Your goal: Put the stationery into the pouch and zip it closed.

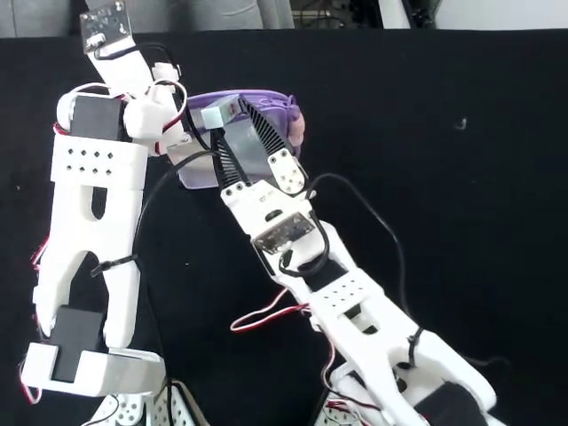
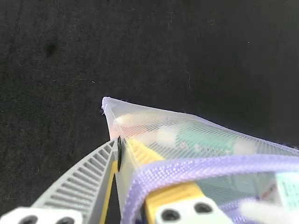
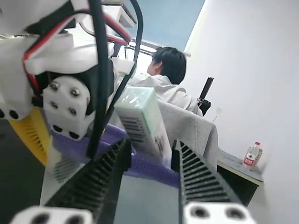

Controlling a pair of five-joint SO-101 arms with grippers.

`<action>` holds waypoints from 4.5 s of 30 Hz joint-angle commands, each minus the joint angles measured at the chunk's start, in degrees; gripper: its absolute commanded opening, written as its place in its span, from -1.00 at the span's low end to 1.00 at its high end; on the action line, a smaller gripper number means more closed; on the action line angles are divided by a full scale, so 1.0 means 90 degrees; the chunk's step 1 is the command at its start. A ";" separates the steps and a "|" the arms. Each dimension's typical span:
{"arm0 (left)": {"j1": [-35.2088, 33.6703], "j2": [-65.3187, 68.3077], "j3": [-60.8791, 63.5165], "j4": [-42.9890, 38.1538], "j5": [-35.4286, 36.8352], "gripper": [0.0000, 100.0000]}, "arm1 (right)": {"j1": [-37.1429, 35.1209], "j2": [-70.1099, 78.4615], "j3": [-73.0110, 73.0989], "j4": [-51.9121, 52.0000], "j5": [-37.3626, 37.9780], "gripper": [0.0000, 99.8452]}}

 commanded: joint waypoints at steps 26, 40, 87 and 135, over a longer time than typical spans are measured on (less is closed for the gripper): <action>-0.0063 -0.0098 -0.0015 0.0039 0.0010 -0.94 | -0.0254 -0.1216 -0.1763 0.3497 0.0039 -0.73; -0.0063 -0.0098 -0.0015 0.0029 0.0010 -0.94 | -0.0186 -0.1216 -0.3131 0.5480 -0.0635 -0.73; -0.0073 -0.0039 -0.0005 0.0029 -0.0010 -0.94 | 0.0098 -0.2750 -0.4440 0.9875 -0.1426 -0.73; -0.0063 -0.0088 -0.0005 0.0068 -0.0010 -0.94 | 0.0098 0.0161 -0.7634 1.1184 -0.1377 -0.98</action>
